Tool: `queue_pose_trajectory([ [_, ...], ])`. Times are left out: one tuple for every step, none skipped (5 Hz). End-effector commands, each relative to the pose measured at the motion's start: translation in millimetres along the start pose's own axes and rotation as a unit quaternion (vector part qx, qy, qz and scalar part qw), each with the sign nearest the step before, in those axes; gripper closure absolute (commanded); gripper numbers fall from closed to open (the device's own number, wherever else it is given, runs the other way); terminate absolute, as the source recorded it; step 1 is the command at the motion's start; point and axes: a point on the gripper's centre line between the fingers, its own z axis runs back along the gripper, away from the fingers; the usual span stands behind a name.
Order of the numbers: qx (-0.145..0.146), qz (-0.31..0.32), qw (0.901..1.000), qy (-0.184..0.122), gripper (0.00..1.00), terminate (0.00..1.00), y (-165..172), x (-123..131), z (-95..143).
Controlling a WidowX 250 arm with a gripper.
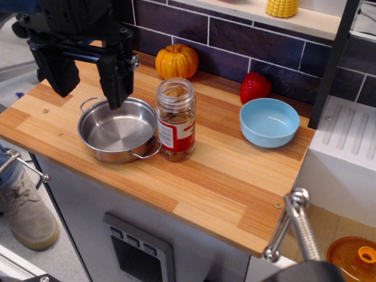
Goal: Pour almonds in pot
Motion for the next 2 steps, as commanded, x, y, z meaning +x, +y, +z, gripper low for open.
queue_pose_trajectory([
  [0.000, 0.000, 1.0000, 0.000, 0.00, 0.00, 0, 0, 0],
  [0.010, -0.077, 0.9970, 0.005, 0.00, 0.00, -19, 18, 12],
])
